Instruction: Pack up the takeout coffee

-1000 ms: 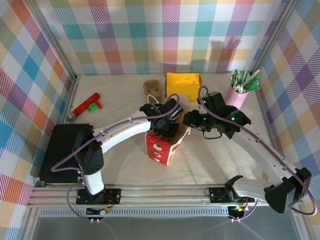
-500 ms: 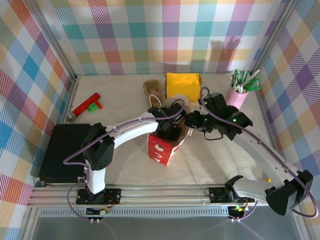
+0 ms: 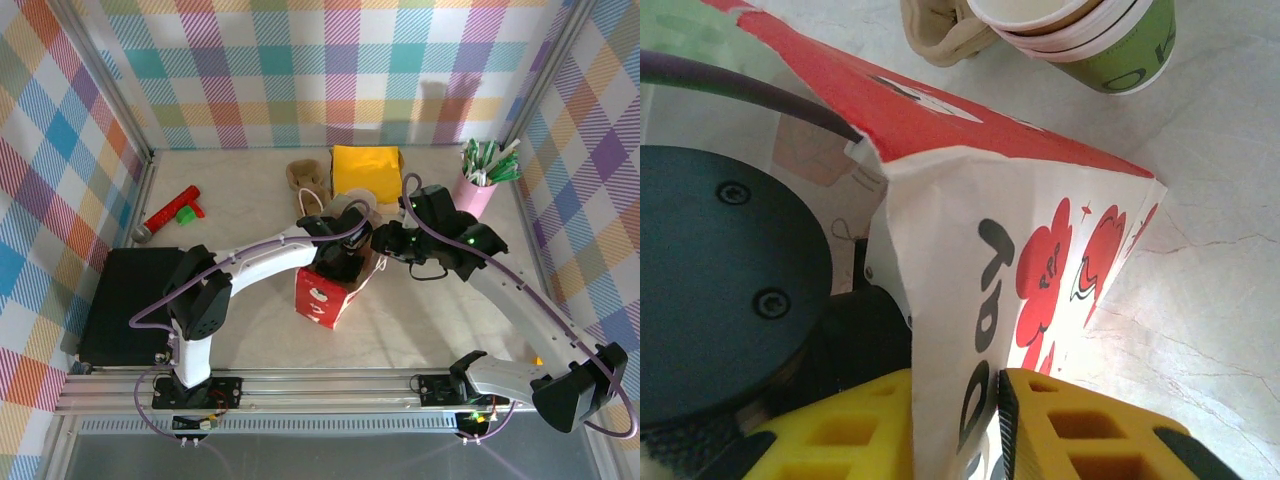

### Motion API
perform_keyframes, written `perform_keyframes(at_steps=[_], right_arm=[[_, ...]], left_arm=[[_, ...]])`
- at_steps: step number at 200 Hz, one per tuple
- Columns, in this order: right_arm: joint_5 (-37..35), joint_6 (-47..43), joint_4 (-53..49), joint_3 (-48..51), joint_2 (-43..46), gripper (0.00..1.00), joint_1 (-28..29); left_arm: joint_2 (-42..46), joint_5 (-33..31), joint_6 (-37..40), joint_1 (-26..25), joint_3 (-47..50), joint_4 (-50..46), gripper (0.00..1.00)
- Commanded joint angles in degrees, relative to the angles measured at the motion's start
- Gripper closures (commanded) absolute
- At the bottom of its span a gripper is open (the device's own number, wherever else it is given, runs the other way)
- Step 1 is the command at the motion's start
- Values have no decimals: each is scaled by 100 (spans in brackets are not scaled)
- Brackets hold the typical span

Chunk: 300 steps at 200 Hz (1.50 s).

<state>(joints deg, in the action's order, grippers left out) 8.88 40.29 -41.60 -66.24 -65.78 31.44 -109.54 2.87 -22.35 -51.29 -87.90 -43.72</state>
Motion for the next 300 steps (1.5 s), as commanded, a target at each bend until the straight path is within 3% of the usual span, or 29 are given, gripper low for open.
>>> perform_keyframes(at_steps=[1, 56, 100, 213, 300], right_arm=[[113, 38, 49, 10, 171, 72, -15], [139, 71, 73, -12, 153, 73, -15], [167, 93, 82, -36, 153, 73, 1], [-1, 40, -163, -197, 162, 79, 29], [8, 83, -207, -245, 208, 79, 77]], left_arm=[[-277, -10, -20, 75, 239, -180, 100], [106, 478, -68, 66, 335, 81, 100], [-85, 600, -59, 66, 250, 153, 100], [775, 263, -147, -90, -203, -353, 98], [-132, -323, 11, -76, -200, -432, 100]])
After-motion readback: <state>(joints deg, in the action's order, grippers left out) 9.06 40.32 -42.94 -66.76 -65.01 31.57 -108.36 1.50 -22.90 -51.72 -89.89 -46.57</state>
